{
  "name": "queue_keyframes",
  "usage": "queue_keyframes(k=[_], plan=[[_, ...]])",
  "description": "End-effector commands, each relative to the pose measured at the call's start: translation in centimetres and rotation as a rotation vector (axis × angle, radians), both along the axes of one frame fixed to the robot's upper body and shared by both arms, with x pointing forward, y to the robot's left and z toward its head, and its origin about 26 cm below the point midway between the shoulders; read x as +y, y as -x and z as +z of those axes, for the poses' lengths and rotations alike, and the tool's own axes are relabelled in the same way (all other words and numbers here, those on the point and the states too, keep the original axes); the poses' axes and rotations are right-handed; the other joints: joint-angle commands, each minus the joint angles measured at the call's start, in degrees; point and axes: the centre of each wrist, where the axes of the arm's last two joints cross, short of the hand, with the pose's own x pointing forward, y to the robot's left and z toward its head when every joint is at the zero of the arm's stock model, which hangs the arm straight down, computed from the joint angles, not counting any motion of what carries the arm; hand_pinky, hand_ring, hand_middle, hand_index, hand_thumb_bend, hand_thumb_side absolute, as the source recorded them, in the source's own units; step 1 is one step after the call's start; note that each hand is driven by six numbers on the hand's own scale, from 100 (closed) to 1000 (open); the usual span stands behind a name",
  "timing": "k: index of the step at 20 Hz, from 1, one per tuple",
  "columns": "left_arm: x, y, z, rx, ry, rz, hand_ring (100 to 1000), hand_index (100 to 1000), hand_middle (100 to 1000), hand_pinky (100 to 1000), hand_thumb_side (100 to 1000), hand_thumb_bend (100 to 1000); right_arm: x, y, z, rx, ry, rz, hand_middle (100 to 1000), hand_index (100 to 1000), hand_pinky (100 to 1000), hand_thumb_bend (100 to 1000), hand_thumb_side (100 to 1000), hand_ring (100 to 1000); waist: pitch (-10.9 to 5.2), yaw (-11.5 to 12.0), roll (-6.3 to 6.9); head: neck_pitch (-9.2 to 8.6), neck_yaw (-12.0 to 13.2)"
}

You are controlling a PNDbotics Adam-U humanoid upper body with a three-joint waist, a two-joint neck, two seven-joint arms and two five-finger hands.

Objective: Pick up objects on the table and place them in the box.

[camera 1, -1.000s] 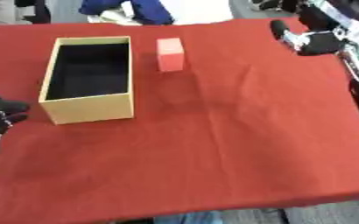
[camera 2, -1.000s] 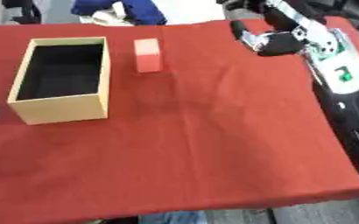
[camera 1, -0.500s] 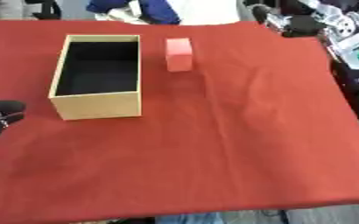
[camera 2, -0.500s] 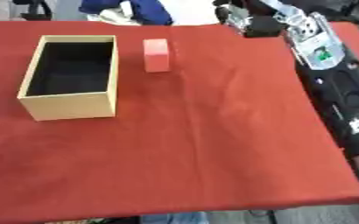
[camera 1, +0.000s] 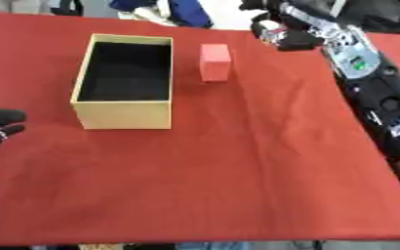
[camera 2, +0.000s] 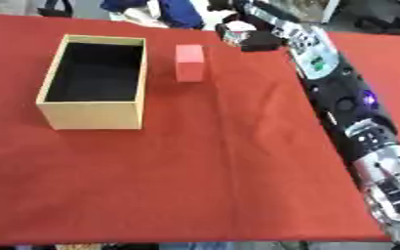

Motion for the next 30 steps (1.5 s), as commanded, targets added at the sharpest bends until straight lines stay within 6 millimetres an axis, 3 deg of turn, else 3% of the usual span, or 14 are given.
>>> queue_keyframes(k=[1,10,11,12,16,21,26,30], plan=[[0.1,-0.2,1.1,-0.028,-0.028,-0.019,811,636,666,843,792,360,-0.2,-0.4,1.3,-0.102,0.148,0.098,961,1000,962,164,509,1000,-0.65,0.4,0.18,-0.79,-0.6],[-0.1,-0.4,1.3,-0.033,-0.036,-0.031,813,635,667,843,796,359,0.3,-0.7,-0.7,-0.155,0.180,-0.081,943,1000,947,162,552,1000,0.20,1.5,0.07,-1.37,-1.3],[-0.2,-0.4,1.3,-0.034,-0.036,-0.032,813,635,667,843,796,359,0.2,-0.7,-0.9,-0.157,0.181,-0.099,942,1000,945,104,503,1000,0.25,1.6,0.07,-1.41,-1.3],[-0.2,-0.4,1.3,-0.034,-0.037,-0.033,813,635,667,843,797,360,0.1,-0.7,-1.2,-0.157,0.177,-0.122,938,1000,943,154,549,1000,0.32,1.7,0.08,-1.42,-1.3],[-0.3,-0.4,1.3,-0.035,-0.037,-0.035,814,635,667,842,797,360,-0.3,-0.7,-1.8,-0.166,0.152,-0.221,931,1000,935,148,528,1000,0.49,2.3,0.16,-1.65,-1.6],[-0.4,-0.4,1.2,-0.034,-0.036,-0.038,815,635,667,842,798,360,-0.4,-0.6,-2.7,-0.166,0.153,-0.277,911,998,926,107,566,1000,0.69,2.9,0.28,-1.84,-1.9],[-0.5,-0.4,1.2,-0.034,-0.035,-0.040,816,635,668,842,800,361,-0.4,-0.5,-3.7,-0.145,0.178,-0.283,859,986,912,100,607,1000,0.94,3.1,0.38,-1.96,-2.1],[-0.5,-0.4,1.1,-0.031,-0.033,-0.040,817,635,668,842,801,362,-0.4,-0.4,-4.3,-0.136,0.179,-0.283,747,966,889,100,553,969,1.06,3.0,0.42,-1.93,-2.1]])
